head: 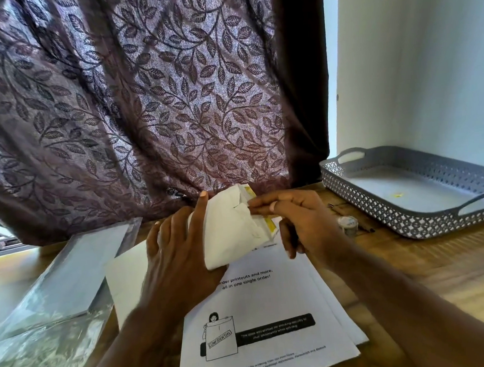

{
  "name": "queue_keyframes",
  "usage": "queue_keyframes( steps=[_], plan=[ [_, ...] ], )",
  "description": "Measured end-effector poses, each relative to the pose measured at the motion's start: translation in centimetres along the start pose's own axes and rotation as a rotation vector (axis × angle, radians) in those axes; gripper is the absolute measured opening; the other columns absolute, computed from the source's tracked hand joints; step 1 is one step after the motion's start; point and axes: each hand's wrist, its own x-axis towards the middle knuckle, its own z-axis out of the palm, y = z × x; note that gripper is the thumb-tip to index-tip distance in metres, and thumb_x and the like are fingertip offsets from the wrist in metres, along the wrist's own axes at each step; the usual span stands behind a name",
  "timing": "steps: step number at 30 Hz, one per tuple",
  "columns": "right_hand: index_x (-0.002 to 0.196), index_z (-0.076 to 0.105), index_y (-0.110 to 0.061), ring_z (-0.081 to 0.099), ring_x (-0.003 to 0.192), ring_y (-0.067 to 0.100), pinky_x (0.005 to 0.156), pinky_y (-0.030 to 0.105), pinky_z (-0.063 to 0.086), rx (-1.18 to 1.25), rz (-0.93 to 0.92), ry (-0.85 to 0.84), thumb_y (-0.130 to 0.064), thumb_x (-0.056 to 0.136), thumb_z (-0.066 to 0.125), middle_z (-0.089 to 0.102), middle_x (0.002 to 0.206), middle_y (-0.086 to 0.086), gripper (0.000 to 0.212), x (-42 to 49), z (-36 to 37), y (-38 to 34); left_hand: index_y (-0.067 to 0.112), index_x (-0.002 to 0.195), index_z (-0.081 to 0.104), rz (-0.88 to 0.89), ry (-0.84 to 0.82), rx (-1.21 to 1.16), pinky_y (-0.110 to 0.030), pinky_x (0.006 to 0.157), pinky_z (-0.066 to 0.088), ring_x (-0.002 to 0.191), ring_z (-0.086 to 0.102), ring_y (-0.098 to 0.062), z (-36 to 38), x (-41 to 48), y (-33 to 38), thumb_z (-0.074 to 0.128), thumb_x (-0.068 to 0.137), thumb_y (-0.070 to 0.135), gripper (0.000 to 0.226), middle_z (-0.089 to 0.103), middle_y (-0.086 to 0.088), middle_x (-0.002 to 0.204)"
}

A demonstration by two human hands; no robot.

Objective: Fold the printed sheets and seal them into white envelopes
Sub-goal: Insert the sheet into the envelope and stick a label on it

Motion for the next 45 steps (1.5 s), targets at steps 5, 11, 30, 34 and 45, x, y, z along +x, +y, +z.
queue_keyframes(
  steps=[5, 11, 30, 34, 45],
  plan=[
    [0.134, 0.064, -0.018, 0.053, 0.037, 0.02, 0.034, 0.021, 0.037, -0.079, 0.08, -0.17, -0.01, 0.104, 0.048, 0.075, 0.085, 0.009, 0.036, -0.5, 0.9, 0.0, 0.016, 0.159, 0.017, 0.036, 0.009, 0.004, -0.055, 0.099, 0.039, 0.118, 0.047, -0.034, 0.1, 0.0, 0.1, 0.065, 0.067, 0.064, 0.115, 0.045, -0.012, 0.135],
    [0.131, 0.067, -0.019, 0.047, 0.033, 0.015, 0.034, 0.018, 0.036, -0.159, 0.074, -0.182, -0.019, 0.1, 0.06, 0.075, 0.075, -0.014, 0.032, -0.6, 0.2, -0.7, 0.015, 0.159, 0.017, 0.031, 0.008, 0.004, -0.056, 0.099, 0.039, 0.118, 0.047, -0.035, -0.1, 0.0, 0.2, 0.068, 0.066, 0.061, 0.115, 0.045, -0.012, 0.135],
    [0.119, 0.073, -0.015, 0.04, 0.033, 0.013, 0.034, 0.019, 0.035, -0.164, 0.066, -0.141, -0.026, 0.095, 0.067, 0.077, 0.089, 0.0, 0.028, -0.1, 0.2, 0.0, 0.015, 0.158, 0.02, 0.043, -0.039, 0.009, -0.057, 0.1, 0.04, 0.121, 0.046, -0.034, -0.3, 0.1, 0.3, 0.064, 0.065, 0.069, 0.116, 0.046, -0.011, 0.137],
    [0.095, 0.072, -0.003, 0.059, 0.046, 0.02, 0.043, 0.027, 0.043, -0.025, 0.017, 0.272, -0.022, 0.097, 0.064, 0.077, 0.082, 0.01, 0.02, 0.8, -0.5, 0.3, 0.017, 0.158, 0.018, 0.039, -0.063, 0.006, -0.057, 0.106, 0.036, 0.126, 0.043, -0.033, -0.3, 0.3, 0.2, 0.06, 0.059, 0.082, 0.127, 0.042, -0.01, 0.142],
    [0.132, 0.053, -0.02, 0.068, 0.108, 0.027, 0.082, 0.047, 0.063, -0.011, 0.3, 0.087, -0.01, 0.079, 0.083, 0.068, 0.123, 0.007, 0.061, 0.9, 1.9, 3.1, 0.018, 0.159, 0.016, 0.059, -0.099, -0.046, -0.058, 0.113, 0.03, 0.136, 0.037, -0.032, 0.2, 0.3, 0.1, 0.044, 0.05, 0.104, 0.141, 0.036, -0.01, 0.151]
  ],
)
